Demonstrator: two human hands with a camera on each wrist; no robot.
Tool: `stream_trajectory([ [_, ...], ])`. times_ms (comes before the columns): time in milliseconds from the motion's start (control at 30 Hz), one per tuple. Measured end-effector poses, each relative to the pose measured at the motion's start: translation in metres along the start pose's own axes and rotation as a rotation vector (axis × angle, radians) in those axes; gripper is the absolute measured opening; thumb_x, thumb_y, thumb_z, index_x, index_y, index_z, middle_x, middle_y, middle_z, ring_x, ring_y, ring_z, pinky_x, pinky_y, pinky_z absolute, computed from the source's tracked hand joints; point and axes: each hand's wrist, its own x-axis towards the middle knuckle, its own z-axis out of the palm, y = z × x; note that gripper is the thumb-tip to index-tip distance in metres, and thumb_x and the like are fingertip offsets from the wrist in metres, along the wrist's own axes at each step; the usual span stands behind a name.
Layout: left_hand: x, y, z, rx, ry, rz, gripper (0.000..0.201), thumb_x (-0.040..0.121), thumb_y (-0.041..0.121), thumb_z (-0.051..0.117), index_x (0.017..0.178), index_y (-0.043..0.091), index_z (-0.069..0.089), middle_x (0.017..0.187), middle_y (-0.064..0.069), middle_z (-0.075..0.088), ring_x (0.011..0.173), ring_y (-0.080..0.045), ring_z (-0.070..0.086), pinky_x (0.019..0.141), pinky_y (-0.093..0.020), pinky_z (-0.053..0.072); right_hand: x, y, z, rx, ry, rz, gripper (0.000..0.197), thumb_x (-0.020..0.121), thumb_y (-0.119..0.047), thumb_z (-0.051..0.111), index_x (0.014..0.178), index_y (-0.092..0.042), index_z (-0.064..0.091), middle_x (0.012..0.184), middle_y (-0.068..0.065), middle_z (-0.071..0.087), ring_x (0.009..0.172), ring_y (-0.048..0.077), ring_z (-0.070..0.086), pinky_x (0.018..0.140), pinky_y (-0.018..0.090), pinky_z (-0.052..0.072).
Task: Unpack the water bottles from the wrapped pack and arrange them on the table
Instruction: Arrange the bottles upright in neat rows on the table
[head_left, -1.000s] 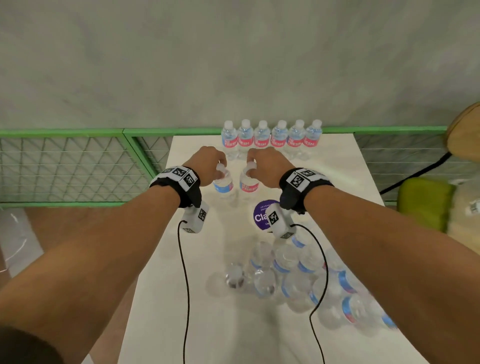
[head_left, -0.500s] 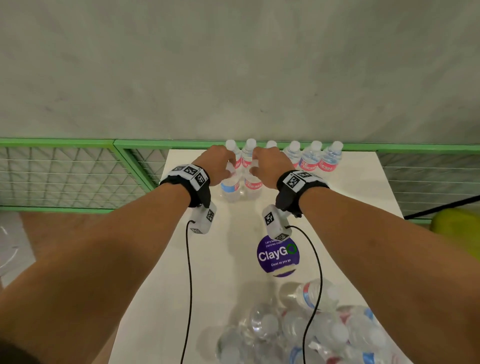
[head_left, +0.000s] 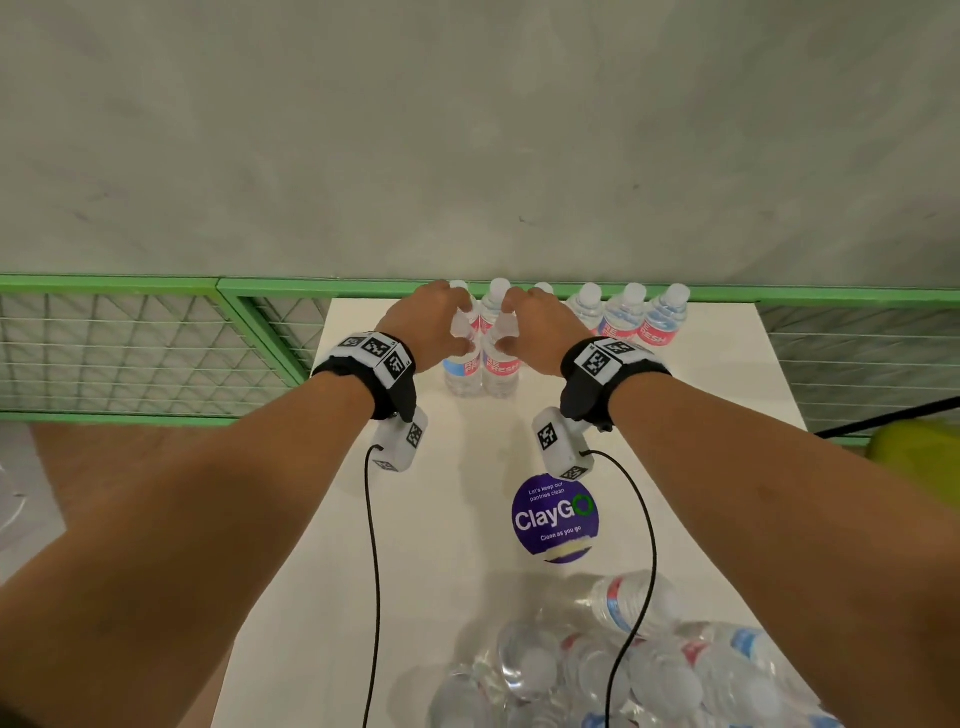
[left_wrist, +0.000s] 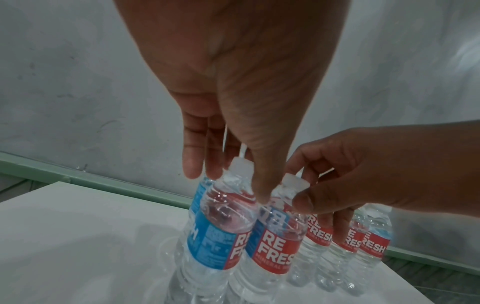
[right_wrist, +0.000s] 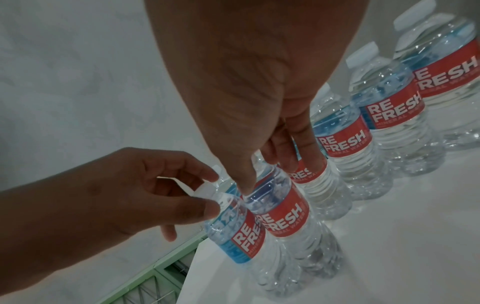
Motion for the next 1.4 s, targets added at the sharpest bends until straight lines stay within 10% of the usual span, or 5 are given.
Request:
stream_trajectory([
  [200,0.000,0.004,0.001,0.050,0.004,-0.103,0.040,0.086,0.044,0.070,0.104,0.010,0.065,0.096,-0.011,0.066,0.085,-0.032,0.063,0.072,-0.039,0.054,-0.001,0.003,0.005,0.007,0.048,-0.024,0.034,0.090,-0.018,0.063,0.120,-0.010,0.051,0.107,0.013,0.061,0.096,0.032,0.059,0.071,0.033,0.041],
  [1033,-0.005,-0.008,0.006,-0.141,0.050,0.005,0.029,0.089,0.019,0.068,0.117,0.013,0.068,0.108,-0.008,0.069,0.094,-0.028,0.064,0.083,-0.036,0.051,-0.004,0.008,0.009,0.143,0.091,-0.007,0.027,0.088,-0.027,0.068,0.104,-0.013,0.051,0.094,0.007,0.063,0.086,0.028,0.057,0.072,0.038,0.049],
  [1400,-0.027,-0.003,-0.004,-0.221,0.092,-0.048,0.052,0.083,0.035,0.077,0.129,0.018,0.057,0.117,-0.001,0.065,0.099,-0.020,0.063,0.091,-0.036,0.053,-0.029,0.013,-0.019,0.167,0.047,0.096,0.055,0.087,-0.032,0.071,0.128,-0.009,0.043,0.096,0.010,0.063,0.088,0.028,0.063,0.072,0.036,0.051],
])
